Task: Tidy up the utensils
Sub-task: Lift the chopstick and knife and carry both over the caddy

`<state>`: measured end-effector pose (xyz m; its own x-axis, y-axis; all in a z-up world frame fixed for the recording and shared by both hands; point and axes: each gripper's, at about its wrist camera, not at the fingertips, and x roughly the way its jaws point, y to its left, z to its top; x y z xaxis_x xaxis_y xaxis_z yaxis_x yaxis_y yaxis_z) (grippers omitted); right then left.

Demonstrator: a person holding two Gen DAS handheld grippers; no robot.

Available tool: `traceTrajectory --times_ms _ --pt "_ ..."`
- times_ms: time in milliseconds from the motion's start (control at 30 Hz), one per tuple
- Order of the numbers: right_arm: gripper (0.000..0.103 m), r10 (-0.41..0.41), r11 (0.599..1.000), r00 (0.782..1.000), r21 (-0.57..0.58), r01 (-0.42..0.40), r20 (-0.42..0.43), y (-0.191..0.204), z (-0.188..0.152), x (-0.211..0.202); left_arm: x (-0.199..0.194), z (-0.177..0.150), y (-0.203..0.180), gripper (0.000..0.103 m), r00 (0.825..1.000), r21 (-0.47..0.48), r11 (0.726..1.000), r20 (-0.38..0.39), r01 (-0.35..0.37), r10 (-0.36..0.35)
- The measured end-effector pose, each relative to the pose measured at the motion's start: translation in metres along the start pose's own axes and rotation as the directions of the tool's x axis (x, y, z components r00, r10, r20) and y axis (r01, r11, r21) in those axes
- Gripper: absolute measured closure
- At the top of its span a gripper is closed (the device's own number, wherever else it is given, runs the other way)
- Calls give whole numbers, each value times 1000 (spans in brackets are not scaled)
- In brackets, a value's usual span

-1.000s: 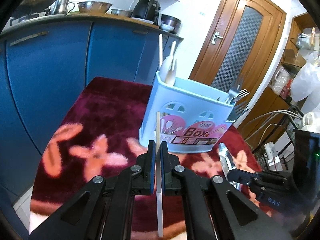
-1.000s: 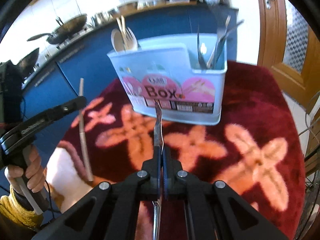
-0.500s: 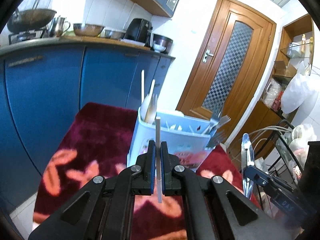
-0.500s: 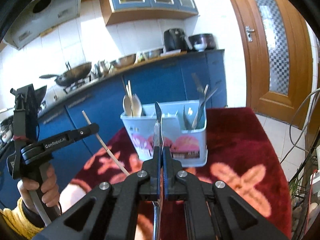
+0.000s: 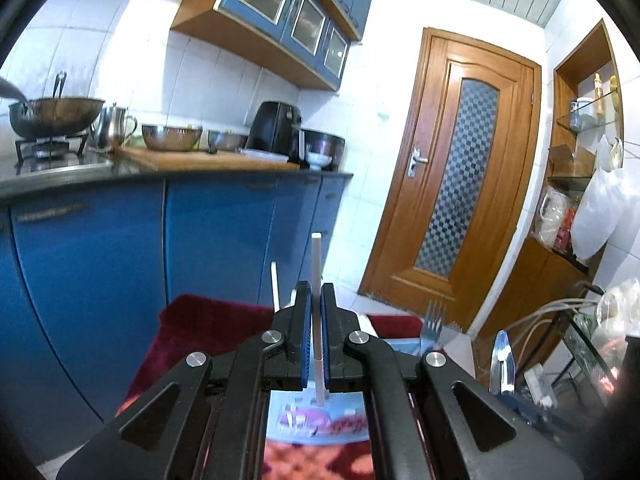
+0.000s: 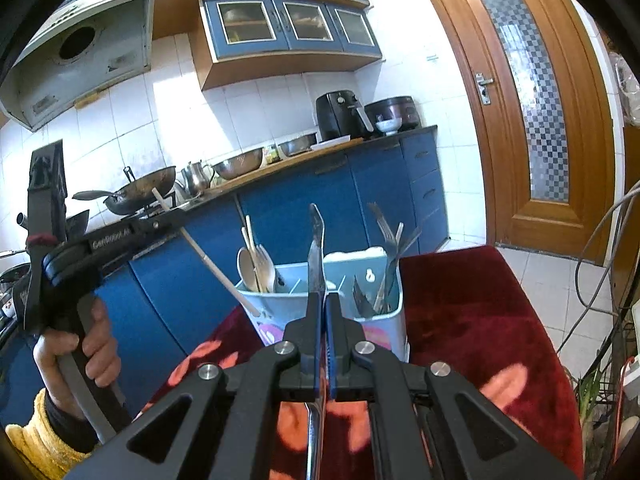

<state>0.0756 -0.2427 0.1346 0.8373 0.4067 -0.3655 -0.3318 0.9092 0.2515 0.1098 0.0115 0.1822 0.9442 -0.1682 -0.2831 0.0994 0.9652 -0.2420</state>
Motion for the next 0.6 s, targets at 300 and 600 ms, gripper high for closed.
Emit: traceTrajectory --times_ms 300,600 --pt "100 -8 1000 999 10 8 53 -8 15 9 16 28 -8 101 999 21 1000 53 -2 1" --pt "100 -78 997 977 13 77 197 -13 45 8 36 27 -5 101 999 28 999 42 -22 21"
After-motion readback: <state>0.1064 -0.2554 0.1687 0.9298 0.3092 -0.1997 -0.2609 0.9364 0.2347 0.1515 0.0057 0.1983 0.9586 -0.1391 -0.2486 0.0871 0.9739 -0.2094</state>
